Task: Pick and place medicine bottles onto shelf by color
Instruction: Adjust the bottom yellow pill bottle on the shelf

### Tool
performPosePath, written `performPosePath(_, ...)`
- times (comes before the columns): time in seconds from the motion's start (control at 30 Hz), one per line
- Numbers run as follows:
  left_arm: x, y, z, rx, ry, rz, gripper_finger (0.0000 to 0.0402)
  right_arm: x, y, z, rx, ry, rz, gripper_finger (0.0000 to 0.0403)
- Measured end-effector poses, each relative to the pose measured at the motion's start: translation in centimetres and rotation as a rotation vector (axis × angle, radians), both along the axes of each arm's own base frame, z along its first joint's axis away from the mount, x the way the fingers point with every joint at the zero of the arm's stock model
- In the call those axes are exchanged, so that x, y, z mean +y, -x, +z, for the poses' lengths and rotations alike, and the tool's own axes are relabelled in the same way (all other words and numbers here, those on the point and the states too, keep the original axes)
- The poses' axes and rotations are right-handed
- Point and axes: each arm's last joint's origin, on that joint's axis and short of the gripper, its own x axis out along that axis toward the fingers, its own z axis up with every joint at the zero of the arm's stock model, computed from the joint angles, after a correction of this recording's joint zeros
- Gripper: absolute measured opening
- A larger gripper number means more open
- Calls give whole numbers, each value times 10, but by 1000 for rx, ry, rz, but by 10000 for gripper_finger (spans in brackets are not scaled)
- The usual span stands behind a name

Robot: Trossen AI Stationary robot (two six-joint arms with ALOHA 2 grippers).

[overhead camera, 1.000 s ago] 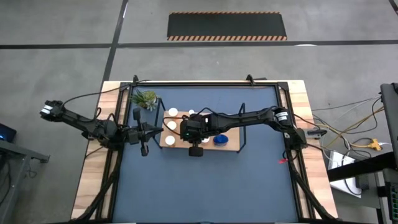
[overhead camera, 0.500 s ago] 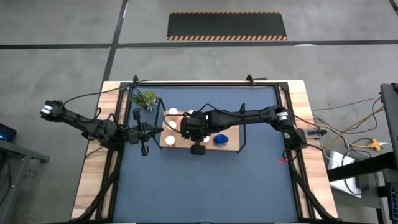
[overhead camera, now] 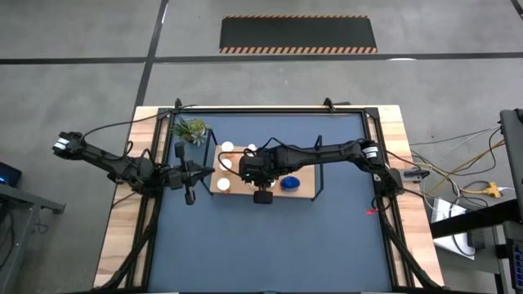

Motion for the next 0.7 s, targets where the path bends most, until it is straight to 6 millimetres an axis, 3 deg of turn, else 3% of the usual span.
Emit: performPosePath(0.7,0,0,0,0,0,1,0,-1,-2,-7,-17,-4,-11,9)
